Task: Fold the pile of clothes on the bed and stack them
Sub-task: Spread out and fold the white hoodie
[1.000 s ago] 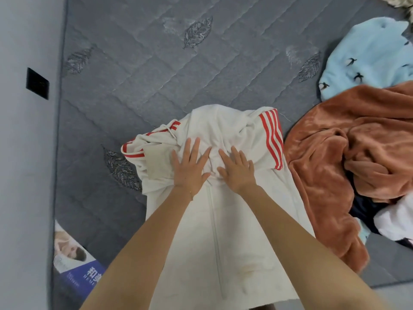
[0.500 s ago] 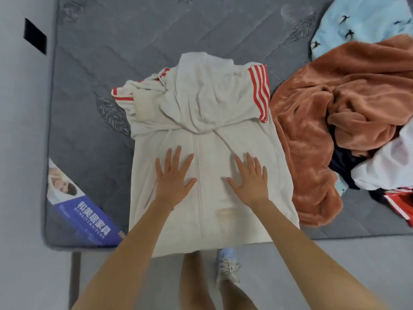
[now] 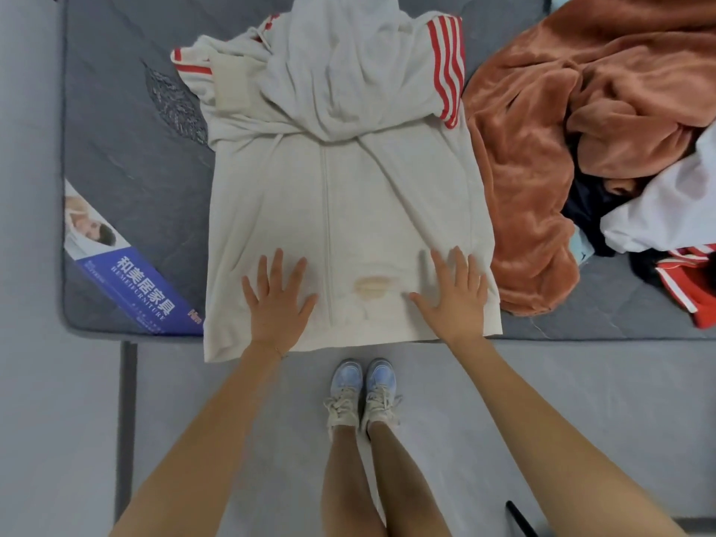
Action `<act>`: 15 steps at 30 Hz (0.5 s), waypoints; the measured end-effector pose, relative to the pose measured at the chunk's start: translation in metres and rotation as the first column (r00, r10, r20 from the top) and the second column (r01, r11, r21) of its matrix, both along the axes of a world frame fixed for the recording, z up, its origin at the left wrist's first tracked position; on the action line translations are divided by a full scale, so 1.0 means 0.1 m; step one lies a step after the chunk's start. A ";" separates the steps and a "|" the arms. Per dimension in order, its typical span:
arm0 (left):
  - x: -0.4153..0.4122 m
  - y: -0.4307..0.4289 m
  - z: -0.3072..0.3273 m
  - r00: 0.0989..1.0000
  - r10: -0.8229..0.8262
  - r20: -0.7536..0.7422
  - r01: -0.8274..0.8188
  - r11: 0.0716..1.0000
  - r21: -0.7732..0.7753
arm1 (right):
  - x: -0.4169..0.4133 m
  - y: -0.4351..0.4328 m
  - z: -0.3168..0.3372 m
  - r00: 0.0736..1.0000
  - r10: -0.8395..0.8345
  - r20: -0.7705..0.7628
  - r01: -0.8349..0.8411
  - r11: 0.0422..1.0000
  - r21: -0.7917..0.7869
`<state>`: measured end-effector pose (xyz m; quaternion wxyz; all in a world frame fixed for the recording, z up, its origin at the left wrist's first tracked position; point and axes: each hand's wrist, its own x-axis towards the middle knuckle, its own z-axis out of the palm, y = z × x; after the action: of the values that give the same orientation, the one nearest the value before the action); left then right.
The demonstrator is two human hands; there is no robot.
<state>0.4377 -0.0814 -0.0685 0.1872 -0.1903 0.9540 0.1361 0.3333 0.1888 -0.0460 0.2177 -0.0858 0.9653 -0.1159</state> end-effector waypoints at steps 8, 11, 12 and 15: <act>0.53 -0.43 -0.06 0.985 0.162 0.062 -0.158 0.985 -0.069 | 0.17 0.40 -0.14 0.991 -0.115 -0.076 0.120 0.990 0.074; 0.69 -0.51 -0.08 0.969 0.247 0.026 -0.247 0.969 -0.021 | 0.22 0.43 -0.13 0.977 -0.210 -0.038 0.211 0.977 0.021; 0.72 -0.52 -0.08 0.956 0.293 0.023 -0.293 0.956 0.006 | 0.23 0.43 -0.12 0.971 -0.234 -0.044 0.234 0.972 -0.011; 0.74 -0.52 -0.06 0.901 0.433 -0.015 -0.428 0.895 0.126 | 0.27 0.40 -0.08 0.955 -0.288 -0.073 0.269 0.944 -0.193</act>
<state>0.5118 -0.1333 -0.0743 0.1434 -0.3821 0.8822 0.2349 0.3608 0.2288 -0.0538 0.1419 0.0265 0.9629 -0.2281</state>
